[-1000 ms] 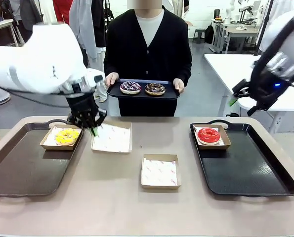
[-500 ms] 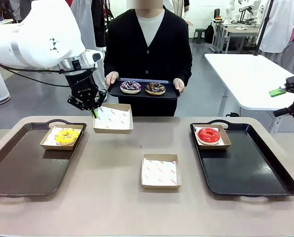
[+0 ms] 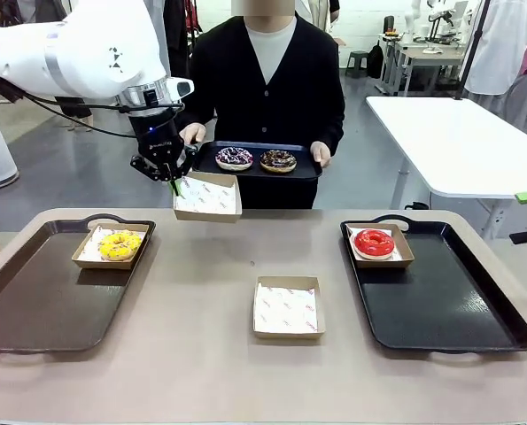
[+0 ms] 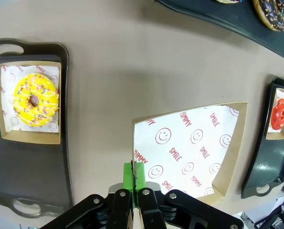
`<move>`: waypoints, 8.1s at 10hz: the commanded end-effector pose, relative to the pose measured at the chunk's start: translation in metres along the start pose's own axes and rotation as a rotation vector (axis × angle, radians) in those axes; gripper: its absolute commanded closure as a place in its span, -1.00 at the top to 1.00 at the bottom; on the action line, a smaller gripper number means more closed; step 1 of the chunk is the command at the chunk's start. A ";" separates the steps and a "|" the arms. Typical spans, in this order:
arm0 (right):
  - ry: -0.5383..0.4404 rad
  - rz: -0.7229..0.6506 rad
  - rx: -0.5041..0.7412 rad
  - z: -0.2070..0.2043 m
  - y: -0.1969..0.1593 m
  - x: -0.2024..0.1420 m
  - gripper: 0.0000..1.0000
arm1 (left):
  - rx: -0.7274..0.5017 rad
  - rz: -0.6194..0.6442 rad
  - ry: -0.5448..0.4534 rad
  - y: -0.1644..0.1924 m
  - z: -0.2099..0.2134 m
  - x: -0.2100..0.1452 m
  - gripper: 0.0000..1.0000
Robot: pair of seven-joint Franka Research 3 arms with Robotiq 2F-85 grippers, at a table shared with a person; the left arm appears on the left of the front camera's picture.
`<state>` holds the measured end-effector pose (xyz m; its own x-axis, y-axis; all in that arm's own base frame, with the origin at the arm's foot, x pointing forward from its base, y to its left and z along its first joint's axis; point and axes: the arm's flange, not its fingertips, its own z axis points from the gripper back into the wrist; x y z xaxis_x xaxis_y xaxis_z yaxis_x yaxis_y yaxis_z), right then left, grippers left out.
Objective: Individually package the donuts and arrange them on the tray.
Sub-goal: Place the picked Paper togo box on the Handle tray while simultaneously picking up another Paper togo box from the table with the other hand.
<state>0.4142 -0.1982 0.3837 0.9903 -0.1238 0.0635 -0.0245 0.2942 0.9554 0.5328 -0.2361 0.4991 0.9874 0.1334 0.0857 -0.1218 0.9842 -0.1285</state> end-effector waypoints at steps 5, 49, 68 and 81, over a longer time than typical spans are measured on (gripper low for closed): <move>0.006 -0.021 0.025 0.004 -0.010 -0.003 1.00 | 0.071 -0.024 0.028 -0.008 -0.011 0.018 -0.98; 0.178 0.136 -0.890 -0.321 0.182 -0.061 1.00 | -0.087 -0.297 0.032 0.182 0.027 -0.111 -0.98; 0.231 0.105 -1.042 -0.414 0.119 -0.062 1.00 | -0.030 -0.286 0.083 0.213 0.003 -0.095 -0.98; 0.194 -0.023 -1.277 -0.477 0.091 -0.076 1.00 | 0.042 -0.157 0.017 0.271 -0.051 -0.108 -0.98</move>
<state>0.4093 0.2911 0.3339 0.9924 -0.0087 -0.1230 0.0091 1.0000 0.0030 0.3985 0.0140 0.4087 0.9967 -0.0443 0.0679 0.0484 0.9970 -0.0607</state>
